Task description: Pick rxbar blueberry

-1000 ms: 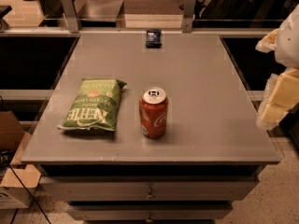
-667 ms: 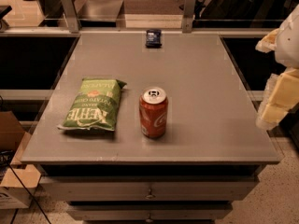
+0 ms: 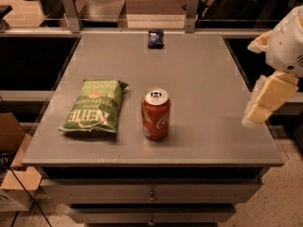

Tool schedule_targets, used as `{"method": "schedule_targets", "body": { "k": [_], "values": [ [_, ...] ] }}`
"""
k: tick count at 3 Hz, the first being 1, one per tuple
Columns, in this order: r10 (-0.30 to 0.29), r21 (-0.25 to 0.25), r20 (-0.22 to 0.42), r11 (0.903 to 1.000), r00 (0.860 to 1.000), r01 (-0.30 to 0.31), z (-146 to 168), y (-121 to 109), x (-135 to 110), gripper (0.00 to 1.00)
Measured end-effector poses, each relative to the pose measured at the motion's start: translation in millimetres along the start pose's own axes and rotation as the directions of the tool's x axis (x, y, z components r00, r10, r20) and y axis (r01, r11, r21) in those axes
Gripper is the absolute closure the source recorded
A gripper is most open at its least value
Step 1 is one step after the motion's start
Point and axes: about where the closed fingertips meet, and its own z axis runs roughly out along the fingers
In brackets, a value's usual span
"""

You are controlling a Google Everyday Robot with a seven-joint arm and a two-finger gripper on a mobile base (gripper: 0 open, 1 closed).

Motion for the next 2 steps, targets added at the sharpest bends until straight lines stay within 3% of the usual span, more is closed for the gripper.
{"method": "schedule_targets", "body": {
  "k": [2],
  "values": [
    [0.034,0.063,0.17,0.997,0.985,-0.045,28.9,-41.3,-34.9,0.0]
  ]
}}
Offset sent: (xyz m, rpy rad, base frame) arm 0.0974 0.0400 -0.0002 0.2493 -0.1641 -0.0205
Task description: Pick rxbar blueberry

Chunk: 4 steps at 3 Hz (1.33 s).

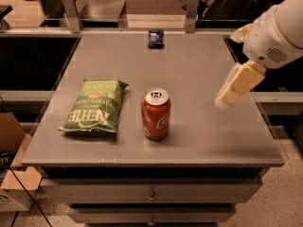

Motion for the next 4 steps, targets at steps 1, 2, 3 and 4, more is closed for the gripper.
{"method": "schedule_targets", "body": {
  "k": [1,2,3,4],
  "values": [
    [0.004,0.019,0.073,0.9998,0.997,-0.006,21.6,-28.8,-23.1,0.0],
    [0.026,-0.02,0.108,0.9995,0.994,-0.024,56.0,-55.2,-44.1,0.0],
    [0.024,-0.026,0.119,0.9994,0.993,-0.021,62.7,-60.1,-50.7,0.0],
    [0.045,-0.011,0.149,0.999,0.988,-0.043,66.9,-63.9,-57.4,0.0]
  ]
}}
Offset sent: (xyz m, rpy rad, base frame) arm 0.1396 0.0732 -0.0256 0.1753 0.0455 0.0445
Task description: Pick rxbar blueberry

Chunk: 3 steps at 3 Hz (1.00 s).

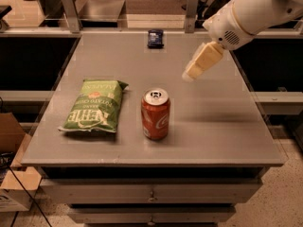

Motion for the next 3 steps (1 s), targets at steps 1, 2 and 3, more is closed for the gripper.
{"method": "schedule_targets", "body": {
  "k": [1,2,3],
  "values": [
    [0.042,0.053,0.094,0.9975,0.995,-0.047,14.8,-18.4,-16.2,0.0],
    [0.087,0.103,0.225,0.9884,0.971,-0.112,38.4,-50.6,-36.7,0.0],
    [0.129,0.104,0.309,0.9802,0.942,-0.168,71.5,-75.6,-51.9,0.0]
  ]
}}
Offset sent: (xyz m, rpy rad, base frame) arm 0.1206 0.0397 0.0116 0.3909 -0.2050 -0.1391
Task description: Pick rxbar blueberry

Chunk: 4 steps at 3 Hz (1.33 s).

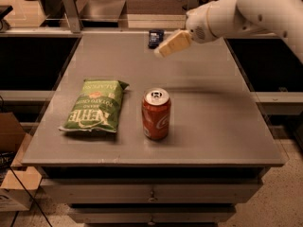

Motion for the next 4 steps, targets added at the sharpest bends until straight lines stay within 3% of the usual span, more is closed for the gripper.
{"method": "schedule_targets", "body": {
  "k": [1,2,3,4],
  "values": [
    [0.083,0.0,0.087,0.9965,0.993,-0.084,39.1,-16.9,-2.3,0.0],
    [0.167,-0.014,0.164,0.9859,0.972,-0.166,74.6,-29.4,-2.3,0.0],
    [0.243,-0.033,0.231,0.9697,0.942,-0.242,105.7,-36.1,-5.3,0.0],
    [0.281,-0.039,0.25,0.9591,0.927,-0.28,129.8,-37.1,-8.8,0.0]
  ]
}}
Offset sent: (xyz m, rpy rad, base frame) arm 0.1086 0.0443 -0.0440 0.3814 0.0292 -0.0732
